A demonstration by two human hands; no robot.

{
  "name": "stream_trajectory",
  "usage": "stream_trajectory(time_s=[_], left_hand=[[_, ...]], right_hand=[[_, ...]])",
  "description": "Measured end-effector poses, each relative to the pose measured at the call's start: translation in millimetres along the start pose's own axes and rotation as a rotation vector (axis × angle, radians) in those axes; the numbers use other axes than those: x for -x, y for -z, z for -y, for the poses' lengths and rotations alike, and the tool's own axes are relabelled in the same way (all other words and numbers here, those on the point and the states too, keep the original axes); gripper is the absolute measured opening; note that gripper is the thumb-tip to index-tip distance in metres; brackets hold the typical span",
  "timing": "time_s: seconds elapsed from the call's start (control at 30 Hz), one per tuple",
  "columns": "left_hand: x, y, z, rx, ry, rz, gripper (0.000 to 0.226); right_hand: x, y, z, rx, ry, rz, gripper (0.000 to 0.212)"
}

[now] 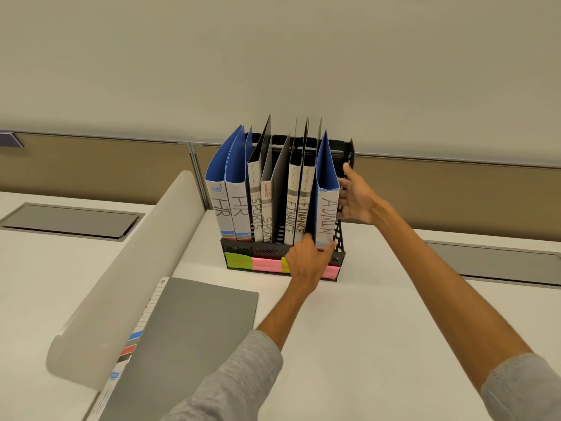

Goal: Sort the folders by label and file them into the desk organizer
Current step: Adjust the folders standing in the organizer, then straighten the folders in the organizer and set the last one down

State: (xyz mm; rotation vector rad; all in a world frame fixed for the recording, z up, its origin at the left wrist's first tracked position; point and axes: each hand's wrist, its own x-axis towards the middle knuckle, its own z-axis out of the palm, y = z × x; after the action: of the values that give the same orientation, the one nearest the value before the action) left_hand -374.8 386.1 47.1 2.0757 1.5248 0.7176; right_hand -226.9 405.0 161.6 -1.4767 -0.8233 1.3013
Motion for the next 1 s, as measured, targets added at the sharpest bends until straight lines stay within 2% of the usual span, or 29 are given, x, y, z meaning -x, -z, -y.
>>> stream_trajectory(time_s=[0.27,0.37,0.57,0.7,0.9,1.0], left_hand=[[24,27,5,-0.003,-0.042,-0.062,0.051],[39,33,17,-0.012,-0.040,-0.075,0.042],[69,53,49,-0.046,0.046,-0.121,0.028],[87,67,74,-0.096,0.096,-0.152,0.028],[118,91,113,-0.064,0.183,-0.174,0.043],[129,105,134,-0.127,0.213,-0.177,0.047]], right_hand=[[42,-18,-44,-0.018,-0.006,-0.144,0.070],[59,-27,-62,-0.025,-0.025,-0.173,0.066],[83,-54,-104,-0.040,0.039,-0.340,0.041],[99,-74,-137,0.016,0.044,-0.443,0.030],[119,-106,-176,0.158,-0.069,-0.210,0.027],[122,-125,-188,0.252,-0.092,-0.129,0.027]])
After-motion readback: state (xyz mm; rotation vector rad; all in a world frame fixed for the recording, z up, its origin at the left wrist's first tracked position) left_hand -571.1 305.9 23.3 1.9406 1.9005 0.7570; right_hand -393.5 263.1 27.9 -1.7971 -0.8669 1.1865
